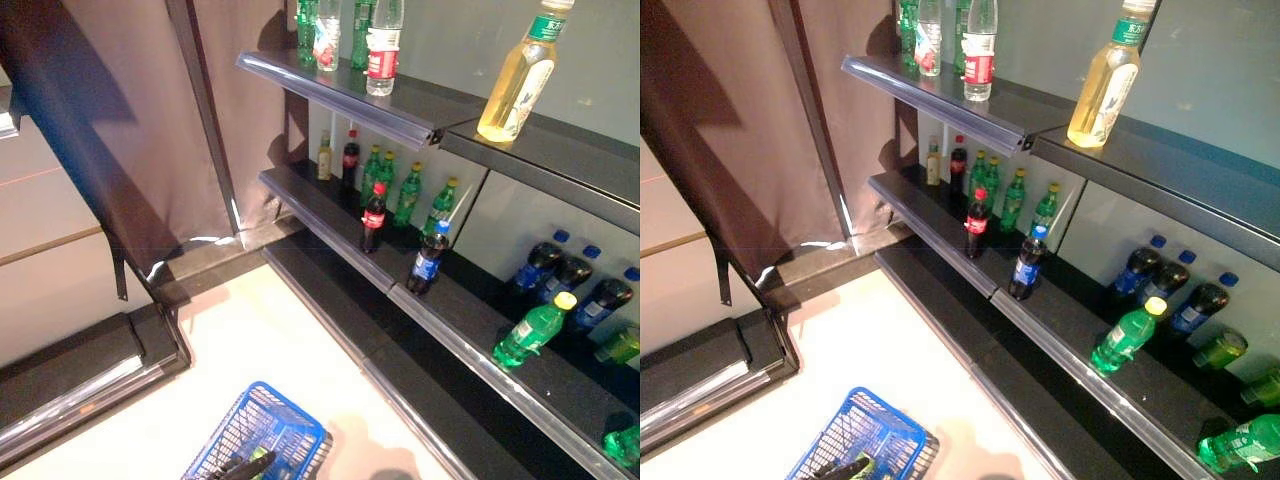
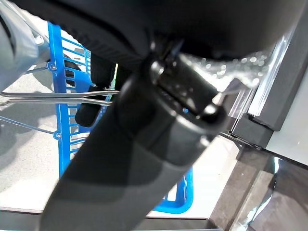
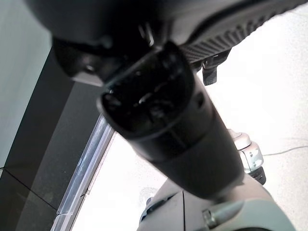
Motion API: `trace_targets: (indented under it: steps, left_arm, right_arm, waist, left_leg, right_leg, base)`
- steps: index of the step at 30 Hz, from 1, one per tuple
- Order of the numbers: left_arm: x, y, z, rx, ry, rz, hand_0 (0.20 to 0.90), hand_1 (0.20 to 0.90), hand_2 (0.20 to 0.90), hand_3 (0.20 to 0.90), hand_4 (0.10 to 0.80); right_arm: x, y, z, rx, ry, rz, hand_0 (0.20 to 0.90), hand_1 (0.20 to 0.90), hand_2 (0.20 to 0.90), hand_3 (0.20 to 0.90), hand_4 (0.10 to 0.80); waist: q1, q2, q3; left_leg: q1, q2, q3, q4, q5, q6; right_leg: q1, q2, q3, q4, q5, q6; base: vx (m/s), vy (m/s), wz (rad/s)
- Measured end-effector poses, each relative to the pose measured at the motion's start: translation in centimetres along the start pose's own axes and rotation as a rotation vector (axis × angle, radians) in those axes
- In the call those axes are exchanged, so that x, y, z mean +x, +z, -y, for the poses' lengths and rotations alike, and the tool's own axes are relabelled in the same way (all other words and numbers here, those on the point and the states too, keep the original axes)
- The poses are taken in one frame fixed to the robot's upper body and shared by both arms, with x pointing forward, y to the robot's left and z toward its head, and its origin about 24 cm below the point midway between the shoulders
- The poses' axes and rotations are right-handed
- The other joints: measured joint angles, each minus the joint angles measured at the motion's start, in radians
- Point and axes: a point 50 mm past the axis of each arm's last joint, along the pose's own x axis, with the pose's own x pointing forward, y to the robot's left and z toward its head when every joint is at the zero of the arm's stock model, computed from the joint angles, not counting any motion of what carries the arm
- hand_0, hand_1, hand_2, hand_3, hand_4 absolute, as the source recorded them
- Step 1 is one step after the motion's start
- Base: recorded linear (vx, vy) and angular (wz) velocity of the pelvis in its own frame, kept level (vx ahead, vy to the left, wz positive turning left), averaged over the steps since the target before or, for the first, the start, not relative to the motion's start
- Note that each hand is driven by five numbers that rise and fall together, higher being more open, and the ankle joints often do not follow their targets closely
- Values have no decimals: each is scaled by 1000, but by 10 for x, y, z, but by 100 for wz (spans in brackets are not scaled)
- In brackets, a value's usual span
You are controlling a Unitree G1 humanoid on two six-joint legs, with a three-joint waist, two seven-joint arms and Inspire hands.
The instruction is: Pick up the drink and place into the basket.
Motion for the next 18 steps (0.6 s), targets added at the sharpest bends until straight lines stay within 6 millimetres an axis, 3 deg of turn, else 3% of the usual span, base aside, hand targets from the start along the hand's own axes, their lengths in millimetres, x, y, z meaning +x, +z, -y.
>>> trace_targets:
  steps: [18]
  left_arm:
    - [0,-1,-1,-6,2,3,300,300,300,200,100]
  right_arm:
    - [0,-3,0,-2,0,-7,900,900,900,900,800]
  waist:
    - [24,1,1]
  left_leg:
    - [-1,0,-5,0,0,0]
  right_leg:
    - [1,0,-5,0,-2,0]
  base:
    - [0,0,0]
